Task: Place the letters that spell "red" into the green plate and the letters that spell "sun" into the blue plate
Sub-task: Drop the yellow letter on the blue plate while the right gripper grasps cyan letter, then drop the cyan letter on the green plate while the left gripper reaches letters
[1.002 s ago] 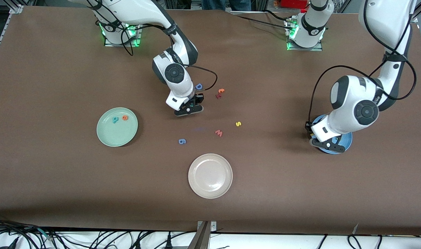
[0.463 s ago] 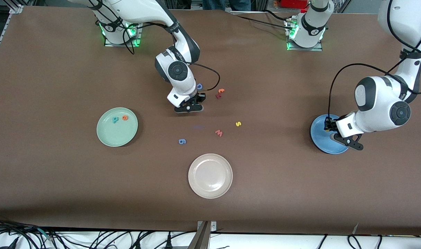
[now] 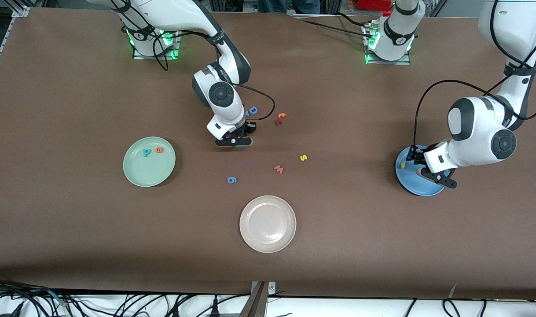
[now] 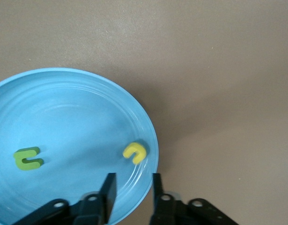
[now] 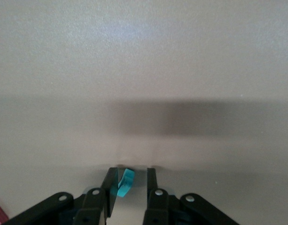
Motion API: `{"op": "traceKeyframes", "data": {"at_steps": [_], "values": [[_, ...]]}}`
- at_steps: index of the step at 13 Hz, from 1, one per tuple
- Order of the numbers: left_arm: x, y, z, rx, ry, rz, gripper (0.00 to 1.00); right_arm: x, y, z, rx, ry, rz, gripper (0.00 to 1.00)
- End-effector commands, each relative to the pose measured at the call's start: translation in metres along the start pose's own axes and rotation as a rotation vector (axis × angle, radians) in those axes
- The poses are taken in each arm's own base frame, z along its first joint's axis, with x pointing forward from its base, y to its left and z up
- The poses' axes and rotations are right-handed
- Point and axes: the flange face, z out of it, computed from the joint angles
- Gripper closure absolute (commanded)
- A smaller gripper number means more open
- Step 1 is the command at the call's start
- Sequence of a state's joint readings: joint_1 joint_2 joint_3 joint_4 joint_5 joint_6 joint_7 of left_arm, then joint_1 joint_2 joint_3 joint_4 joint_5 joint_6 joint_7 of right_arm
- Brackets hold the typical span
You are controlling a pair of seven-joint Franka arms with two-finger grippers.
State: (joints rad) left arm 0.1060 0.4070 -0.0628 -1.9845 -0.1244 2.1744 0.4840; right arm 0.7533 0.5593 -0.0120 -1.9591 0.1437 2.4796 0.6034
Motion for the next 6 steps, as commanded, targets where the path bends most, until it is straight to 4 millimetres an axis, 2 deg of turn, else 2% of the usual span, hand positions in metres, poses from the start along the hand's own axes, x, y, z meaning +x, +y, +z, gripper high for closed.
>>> {"op": "traceKeyframes", "data": {"at_steps": [1,4,6], "values": [[0.000,0.000,-0.006,-0.022,0.025,-0.009,0.37,-0.013,-0.006,0.004,-0.017,-0.008,0.006,0.68],[0.005,0.011,-0.011,-0.019,0.031,-0.070,0.34,-0.012,-0.007,0.002,-0.014,-0.004,0.047,0.69],[0.018,0.047,-0.010,-0.011,0.022,-0.161,0.33,-0.013,-0.007,0.002,-0.015,-0.005,0.047,0.82]]}}
